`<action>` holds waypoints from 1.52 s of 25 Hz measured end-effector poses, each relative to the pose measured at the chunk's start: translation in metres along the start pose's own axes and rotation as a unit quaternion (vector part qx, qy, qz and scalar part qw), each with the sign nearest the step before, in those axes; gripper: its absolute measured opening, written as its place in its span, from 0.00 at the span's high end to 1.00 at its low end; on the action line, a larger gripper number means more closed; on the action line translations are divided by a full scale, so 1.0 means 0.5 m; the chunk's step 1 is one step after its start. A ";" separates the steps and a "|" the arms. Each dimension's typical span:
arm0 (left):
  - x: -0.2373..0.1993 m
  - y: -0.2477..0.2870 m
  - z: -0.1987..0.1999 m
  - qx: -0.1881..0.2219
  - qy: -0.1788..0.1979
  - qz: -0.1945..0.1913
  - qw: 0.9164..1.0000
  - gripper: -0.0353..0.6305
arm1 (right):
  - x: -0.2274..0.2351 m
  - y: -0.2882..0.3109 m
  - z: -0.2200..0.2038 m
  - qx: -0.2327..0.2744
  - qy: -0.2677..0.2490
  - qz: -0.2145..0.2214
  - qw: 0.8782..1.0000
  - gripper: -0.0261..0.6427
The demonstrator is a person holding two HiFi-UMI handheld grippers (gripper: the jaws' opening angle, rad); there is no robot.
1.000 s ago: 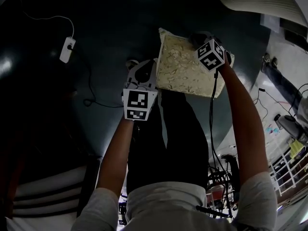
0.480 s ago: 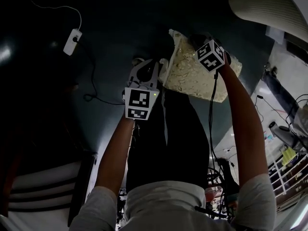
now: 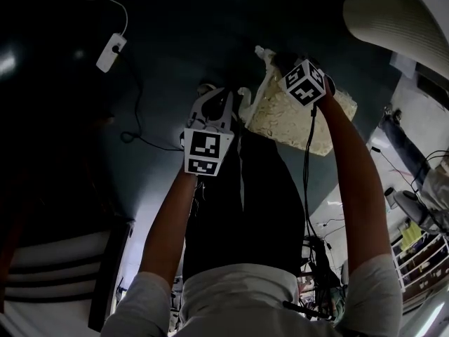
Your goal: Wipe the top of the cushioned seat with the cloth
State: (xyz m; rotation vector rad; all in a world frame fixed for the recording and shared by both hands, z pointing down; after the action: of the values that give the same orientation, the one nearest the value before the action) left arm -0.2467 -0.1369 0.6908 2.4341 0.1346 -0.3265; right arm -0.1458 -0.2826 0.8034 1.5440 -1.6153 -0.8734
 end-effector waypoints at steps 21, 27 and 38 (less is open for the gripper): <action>-0.095 -0.030 0.069 -0.007 0.042 -0.022 0.999 0.93 | 0.058 -0.023 0.119 0.065 0.026 -0.076 0.995 0.94; -0.098 -0.017 0.080 -0.005 0.051 -0.050 0.997 0.93 | 0.007 -0.035 0.089 0.002 -0.051 -0.052 0.997 0.94; -0.072 -0.082 0.041 0.004 0.050 -0.043 0.998 0.93 | -0.111 -0.011 0.012 -0.128 -0.152 -0.020 0.980 0.94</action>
State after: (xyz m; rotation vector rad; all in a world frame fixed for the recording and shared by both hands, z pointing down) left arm -0.2927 -0.1187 0.6602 2.4580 0.2822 -0.2442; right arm -0.1472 -0.2276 0.7929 1.3134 -1.6077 -1.3366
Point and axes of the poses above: the fingertips, and each gripper's own axes: y forward along the fingers, x to its right, z out of its top, the point moved 4 cm from there along -y, backward along the fingers, and after that the axes turned 9 degrees about x, right-handed, at the moved point
